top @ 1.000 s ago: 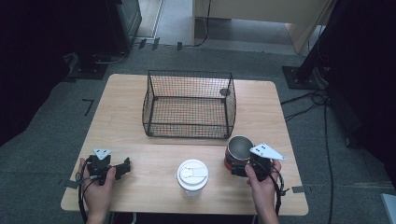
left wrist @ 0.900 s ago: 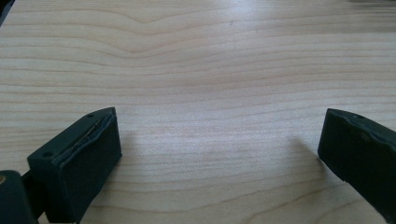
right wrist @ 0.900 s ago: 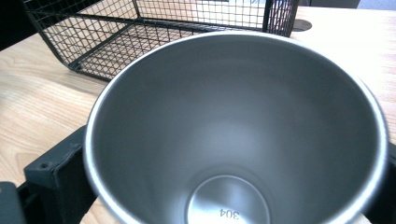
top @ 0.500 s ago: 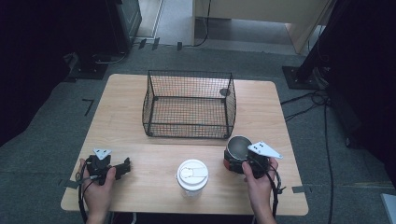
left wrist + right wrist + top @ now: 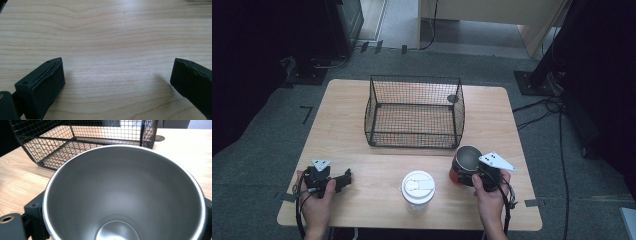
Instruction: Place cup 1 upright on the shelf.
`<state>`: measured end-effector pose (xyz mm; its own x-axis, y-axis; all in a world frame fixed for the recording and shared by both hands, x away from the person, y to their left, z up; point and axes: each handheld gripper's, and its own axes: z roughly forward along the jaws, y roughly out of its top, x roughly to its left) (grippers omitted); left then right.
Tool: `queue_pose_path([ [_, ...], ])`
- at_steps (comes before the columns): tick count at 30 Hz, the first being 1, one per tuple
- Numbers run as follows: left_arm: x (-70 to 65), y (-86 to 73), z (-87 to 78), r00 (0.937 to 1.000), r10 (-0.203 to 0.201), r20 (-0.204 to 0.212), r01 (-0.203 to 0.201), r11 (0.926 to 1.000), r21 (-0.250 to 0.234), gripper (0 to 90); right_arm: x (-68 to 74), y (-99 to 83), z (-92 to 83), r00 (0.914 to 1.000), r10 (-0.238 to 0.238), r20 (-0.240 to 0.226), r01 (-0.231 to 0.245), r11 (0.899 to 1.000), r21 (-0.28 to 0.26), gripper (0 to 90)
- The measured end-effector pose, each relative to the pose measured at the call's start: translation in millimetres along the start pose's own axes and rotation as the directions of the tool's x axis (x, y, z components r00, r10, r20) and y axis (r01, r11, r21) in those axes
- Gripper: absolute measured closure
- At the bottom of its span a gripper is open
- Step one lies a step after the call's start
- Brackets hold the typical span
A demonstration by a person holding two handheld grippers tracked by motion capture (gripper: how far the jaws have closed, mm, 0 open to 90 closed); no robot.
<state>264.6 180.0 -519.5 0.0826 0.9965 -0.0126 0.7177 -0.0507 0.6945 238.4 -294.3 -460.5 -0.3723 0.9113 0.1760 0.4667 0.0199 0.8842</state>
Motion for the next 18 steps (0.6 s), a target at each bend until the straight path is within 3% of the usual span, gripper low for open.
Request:
queue_pose_path([
  [6,0.3,-0.1,-0.1,1.0,-0.004,0.002,0.004,1.0,-0.002,0.0,3.8,4.9,-3.8,0.9995,-0.028,0.014,0.028,0.999,-0.014,6.4],
  [18,0.0,-0.1,0.0,1.0,-0.003,0.0,0.003,1.0,-0.002,0.0,15.9,28.4,-13.1,0.9979,-0.059,-0.028,0.057,0.996,-0.072,6.7],
])
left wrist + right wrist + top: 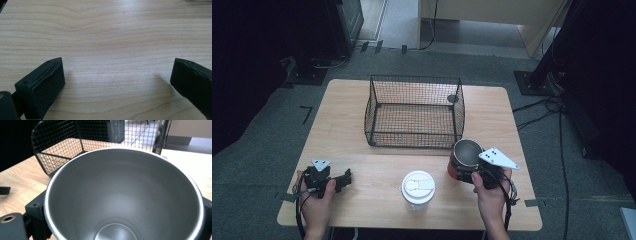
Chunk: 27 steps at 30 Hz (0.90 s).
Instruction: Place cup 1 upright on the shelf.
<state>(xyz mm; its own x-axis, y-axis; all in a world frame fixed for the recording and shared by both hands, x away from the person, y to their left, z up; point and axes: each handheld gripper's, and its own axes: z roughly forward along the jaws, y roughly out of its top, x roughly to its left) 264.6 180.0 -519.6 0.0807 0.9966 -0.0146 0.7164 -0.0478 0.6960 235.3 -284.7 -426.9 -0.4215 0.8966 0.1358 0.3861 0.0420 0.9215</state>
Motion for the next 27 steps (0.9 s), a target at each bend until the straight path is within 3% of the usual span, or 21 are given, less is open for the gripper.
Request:
queue_pose_path([
  [24,-0.5,0.1,0.2,1.0,0.004,-0.002,-0.004,1.0,0.002,0.0,18.1,44.3,5.6,0.997,-0.068,-0.037,0.067,0.997,-0.042,7.0],
  [27,-1.8,0.4,0.5,0.9999,0.009,-0.011,-0.009,0.9999,0.008,0.0,17.0,49.3,7.0,0.9975,-0.055,-0.045,0.052,0.997,-0.048,7.0],
])
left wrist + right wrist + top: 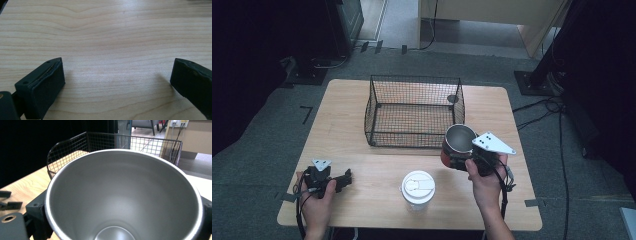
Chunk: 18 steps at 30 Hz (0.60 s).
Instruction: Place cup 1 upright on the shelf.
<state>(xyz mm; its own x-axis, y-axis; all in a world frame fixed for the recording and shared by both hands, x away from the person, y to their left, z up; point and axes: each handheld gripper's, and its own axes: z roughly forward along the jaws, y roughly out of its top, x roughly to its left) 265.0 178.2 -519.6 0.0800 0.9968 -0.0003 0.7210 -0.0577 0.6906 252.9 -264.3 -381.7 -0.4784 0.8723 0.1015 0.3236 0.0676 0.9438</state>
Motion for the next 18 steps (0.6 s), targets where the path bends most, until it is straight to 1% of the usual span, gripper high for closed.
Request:
queue_pose_path([
  [2,-0.7,0.1,0.2,1.0,0.006,-0.005,-0.006,1.0,0.004,0.0,-0.9,3.1,0.5,1.0,0.004,-0.002,-0.004,1.0,-0.011,7.1],
  [5,-0.8,0.1,0.4,1.0,0.005,-0.005,-0.005,1.0,0.002,0.0,-0.6,8.1,1.5,1.0,0.007,-0.003,-0.007,1.0,-0.025,7.1],
  [11,-0.8,0.1,0.4,1.0,0.006,-0.006,-0.006,1.0,0.002,0.0,1.6,20.9,2.2,0.9997,0.0,-0.023,0.0,0.999,-0.036,7.1],
  [16,-0.8,0.1,0.3,1.0,0.006,-0.007,-0.006,1.0,0.003,0.0,-0.7,30.6,4.3,0.9993,0.012,-0.034,-0.013,0.999,-0.036,7.1],
  [18,-0.8,0.2,0.3,1.0,0.006,-0.007,-0.006,1.0,0.003,0.0,-1.5,34.1,6.0,0.9994,0.015,-0.031,-0.016,0.999,-0.038,7.1],
])
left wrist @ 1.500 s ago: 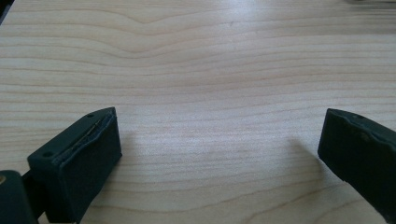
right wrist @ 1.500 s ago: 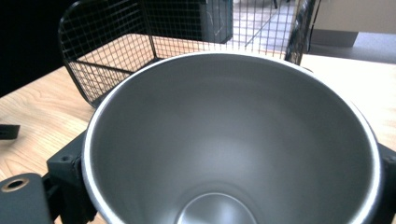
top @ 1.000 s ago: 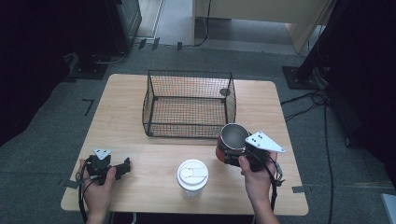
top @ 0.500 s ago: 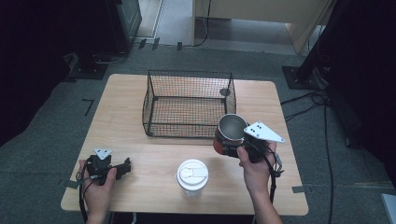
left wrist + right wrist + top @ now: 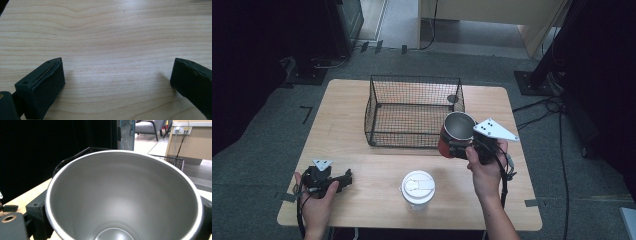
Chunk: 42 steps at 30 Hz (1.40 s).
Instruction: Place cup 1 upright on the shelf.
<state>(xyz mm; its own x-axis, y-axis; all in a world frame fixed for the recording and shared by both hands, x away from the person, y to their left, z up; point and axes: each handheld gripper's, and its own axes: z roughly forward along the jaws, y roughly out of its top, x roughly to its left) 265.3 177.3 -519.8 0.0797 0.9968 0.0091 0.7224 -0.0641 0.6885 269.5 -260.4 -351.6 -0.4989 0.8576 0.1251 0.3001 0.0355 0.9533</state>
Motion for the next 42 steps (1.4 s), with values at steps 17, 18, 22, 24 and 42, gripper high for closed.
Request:
queue_pose_path([
  [17,0.1,0.0,0.0,1.0,0.0,0.0,0.0,1.0,0.0,0.0,4.7,38.8,30.6,0.9996,-0.028,-0.006,0.028,0.999,-0.035,7.2],
  [18,0.1,0.0,0.0,1.0,0.0,0.0,0.0,1.0,0.0,0.0,4.4,40.8,32.5,0.9996,-0.027,-0.003,0.027,0.999,-0.035,7.2],
  [22,0.1,0.0,0.0,1.0,0.0,0.0,0.0,1.0,0.0,0.0,1.9,49.4,41.7,0.9993,-0.036,0.01,0.037,0.999,-0.039,7.2],
  [24,0.1,0.0,0.0,1.0,0.0,0.001,0.0,1.0,0.0,0.0,-0.4,53.4,47.7,0.9994,-0.03,0.02,0.031,0.999,-0.042,7.2],
  [42,0.1,0.0,-0.1,1.0,0.001,0.001,-0.001,1.0,0.001,0.0,-26.0,39.0,122.4,0.9963,0.009,0.085,-0.012,0.999,0.041,7.2],
])
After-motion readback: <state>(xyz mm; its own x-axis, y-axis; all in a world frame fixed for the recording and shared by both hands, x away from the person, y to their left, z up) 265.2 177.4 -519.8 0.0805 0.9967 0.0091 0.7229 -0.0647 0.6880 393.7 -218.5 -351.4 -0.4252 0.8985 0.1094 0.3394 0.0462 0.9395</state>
